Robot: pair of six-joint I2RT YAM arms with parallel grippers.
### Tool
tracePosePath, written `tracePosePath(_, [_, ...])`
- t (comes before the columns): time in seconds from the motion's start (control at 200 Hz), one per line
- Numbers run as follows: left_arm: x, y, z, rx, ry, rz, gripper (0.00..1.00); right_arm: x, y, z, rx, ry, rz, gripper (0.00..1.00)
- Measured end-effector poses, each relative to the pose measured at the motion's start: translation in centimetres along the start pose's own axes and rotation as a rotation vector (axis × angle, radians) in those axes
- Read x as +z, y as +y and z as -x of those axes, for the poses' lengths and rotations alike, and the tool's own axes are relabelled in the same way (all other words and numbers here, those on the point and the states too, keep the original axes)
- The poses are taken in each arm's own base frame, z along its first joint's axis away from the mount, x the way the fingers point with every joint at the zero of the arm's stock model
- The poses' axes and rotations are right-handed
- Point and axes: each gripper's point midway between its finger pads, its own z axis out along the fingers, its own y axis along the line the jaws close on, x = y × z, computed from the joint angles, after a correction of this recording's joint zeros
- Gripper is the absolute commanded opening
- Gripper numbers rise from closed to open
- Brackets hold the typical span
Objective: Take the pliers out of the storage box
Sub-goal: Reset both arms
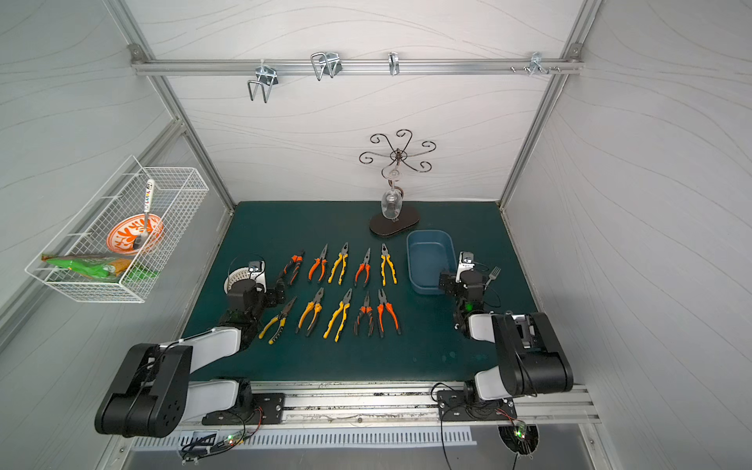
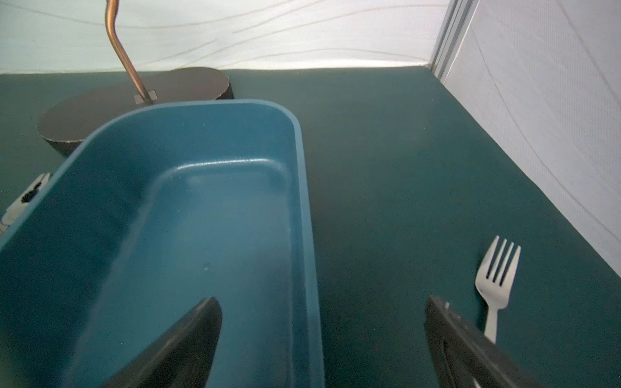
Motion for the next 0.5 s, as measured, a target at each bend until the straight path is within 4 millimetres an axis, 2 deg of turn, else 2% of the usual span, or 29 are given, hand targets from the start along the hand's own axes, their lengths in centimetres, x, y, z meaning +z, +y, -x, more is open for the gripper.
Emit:
tracePosePath(0.12, [0.7,0.2,1.8,-0.031,-0.031,-0.019,0.99,0.5,0.3,-0.4,-0.005,-0.003,0.013,0.99])
tracePosePath(0.23, [0.9,-0.5,2.8,-0.064,-0.068,-0.067,0.99,0.7,0.7,0.0,-0.014,-0.007,0.032,0.99])
tracePosePath(0.33, [1.8,-1.0,2.5,-0.074,-0.062,-0.092,0.99,1.0,1.0,0.7,-0.018,-0.017,0.049,0.99])
tracePosePath(0.5, [3.7,-1.4,0.1,-0.082,-0.004,-0.102,0.99,1.6,1.4,1.3,-0.026,-0.006,0.066,0.99])
